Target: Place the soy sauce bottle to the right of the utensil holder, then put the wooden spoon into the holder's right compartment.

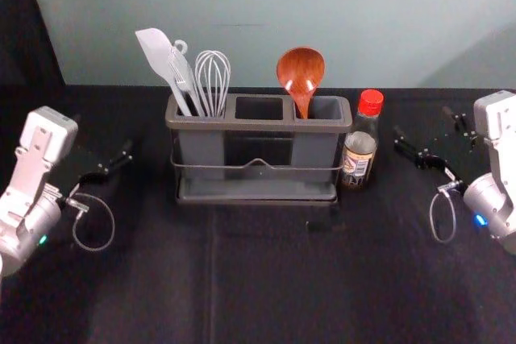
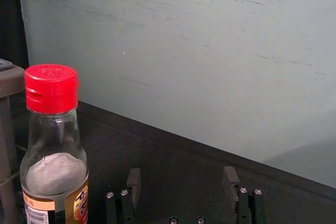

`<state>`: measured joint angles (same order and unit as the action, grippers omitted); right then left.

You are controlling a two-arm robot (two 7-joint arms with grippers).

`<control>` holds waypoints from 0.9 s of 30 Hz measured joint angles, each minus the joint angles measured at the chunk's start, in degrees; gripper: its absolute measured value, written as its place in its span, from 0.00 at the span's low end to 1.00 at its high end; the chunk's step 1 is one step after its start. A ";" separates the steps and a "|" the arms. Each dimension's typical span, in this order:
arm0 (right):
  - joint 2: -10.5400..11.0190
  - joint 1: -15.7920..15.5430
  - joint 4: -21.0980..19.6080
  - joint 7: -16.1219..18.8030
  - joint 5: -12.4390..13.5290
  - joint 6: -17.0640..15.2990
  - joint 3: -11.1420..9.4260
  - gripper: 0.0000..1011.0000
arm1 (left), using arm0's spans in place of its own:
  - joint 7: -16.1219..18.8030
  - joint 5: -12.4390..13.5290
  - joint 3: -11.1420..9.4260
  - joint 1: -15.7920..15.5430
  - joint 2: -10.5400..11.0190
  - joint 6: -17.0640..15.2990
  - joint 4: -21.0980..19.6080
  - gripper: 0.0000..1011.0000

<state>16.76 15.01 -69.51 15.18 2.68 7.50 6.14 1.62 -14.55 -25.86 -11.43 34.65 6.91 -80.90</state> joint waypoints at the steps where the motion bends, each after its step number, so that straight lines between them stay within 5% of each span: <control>1: 0.00 0.00 0.01 0.00 0.00 0.00 0.00 0.99 | 0.00 0.00 0.00 0.00 0.00 0.00 0.00 0.99; 27: 0.01 0.00 0.03 0.01 0.00 0.00 0.00 0.99 | 0.00 0.00 0.00 0.00 0.00 0.00 0.00 0.99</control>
<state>16.77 15.01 -69.49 15.19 2.68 7.50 6.14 1.62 -14.55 -25.86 -11.43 34.64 6.90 -80.90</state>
